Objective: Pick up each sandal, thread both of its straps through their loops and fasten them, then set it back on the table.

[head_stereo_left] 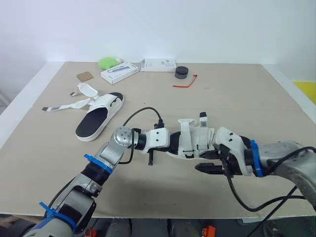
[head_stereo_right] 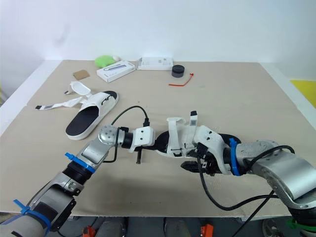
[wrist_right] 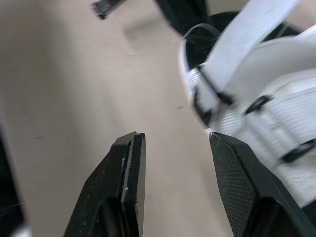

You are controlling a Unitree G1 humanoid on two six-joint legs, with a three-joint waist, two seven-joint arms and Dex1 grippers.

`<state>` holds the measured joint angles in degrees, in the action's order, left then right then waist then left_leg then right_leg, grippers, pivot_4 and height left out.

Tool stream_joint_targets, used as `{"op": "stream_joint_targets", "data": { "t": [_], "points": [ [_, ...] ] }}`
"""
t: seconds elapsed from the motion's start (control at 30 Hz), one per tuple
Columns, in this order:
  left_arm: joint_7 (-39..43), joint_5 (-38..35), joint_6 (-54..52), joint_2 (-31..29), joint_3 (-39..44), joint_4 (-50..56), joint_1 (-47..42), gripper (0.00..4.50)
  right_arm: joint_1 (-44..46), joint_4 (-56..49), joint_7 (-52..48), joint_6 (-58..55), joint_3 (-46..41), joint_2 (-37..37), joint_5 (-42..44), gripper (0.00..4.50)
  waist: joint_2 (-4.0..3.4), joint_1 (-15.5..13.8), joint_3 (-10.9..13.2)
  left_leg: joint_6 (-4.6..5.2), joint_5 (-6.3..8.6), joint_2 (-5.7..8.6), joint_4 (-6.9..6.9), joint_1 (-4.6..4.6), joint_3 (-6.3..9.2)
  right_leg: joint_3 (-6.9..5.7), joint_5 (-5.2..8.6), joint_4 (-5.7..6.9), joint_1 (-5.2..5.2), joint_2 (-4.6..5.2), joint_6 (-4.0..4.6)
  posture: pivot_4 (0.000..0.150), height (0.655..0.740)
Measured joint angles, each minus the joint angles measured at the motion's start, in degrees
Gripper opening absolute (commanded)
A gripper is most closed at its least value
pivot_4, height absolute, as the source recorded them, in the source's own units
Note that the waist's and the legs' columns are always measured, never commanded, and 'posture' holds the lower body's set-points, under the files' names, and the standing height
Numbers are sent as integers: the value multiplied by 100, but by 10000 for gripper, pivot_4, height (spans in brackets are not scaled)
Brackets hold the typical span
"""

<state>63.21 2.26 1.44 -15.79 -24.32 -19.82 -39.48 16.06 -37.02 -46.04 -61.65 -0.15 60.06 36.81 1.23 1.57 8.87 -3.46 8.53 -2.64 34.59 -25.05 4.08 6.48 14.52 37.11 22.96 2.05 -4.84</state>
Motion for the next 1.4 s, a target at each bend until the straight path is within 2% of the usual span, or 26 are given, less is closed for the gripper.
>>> {"op": "stream_joint_targets", "data": {
  "t": [0.37, 0.73, 1.07, 1.23, 1.4],
  "points": [
    [59, 0, 105, 39, 0, -221, -113, 0, 51, -141, 618, -310, 9, -252, -65, 22914, 2, -1, 0, 1, -1, 0, 6, 3, 0, 0, -6, 0, -3, 1, 4, 1500, 7400],
    [55, 6, 120, -29, 15, -332, -153, 0, 402, -77, 1255, -674, 401, -864, -347, 22914, 29, 48, -12, -4, 1, -6, 6, 58, -6, 0, -11, -2, -18, 5, 16, 1500, 7400],
    [56, 10, 120, -49, 25, -364, -159, 0, 564, 7, 1386, -1077, 488, -1416, -344, 22914, 53, 118, -25, -16, 8, -7, 4, 73, -18, 0, -10, -7, -22, 17, 21, 1500, 7400],
    [100, 11, 140, 18, 12, -356, -157, 0, 546, 131, 1362, -1484, 377, -1844, 23, 22914, 41, 91, -16, -2, -1, -2, 2, 42, -22, 0, -10, -7, -14, 22, 18, 1500, 7400],
    [194, 3, 223, 27, 11, -314, -160, 0, 545, 129, 1262, -1624, 237, -1688, 186, 22914, 39, 80, -17, -3, 0, 3, -9, 9, -11, 0, 5, -7, -14, 15, 0, 1500, 7400]
  ]
}}
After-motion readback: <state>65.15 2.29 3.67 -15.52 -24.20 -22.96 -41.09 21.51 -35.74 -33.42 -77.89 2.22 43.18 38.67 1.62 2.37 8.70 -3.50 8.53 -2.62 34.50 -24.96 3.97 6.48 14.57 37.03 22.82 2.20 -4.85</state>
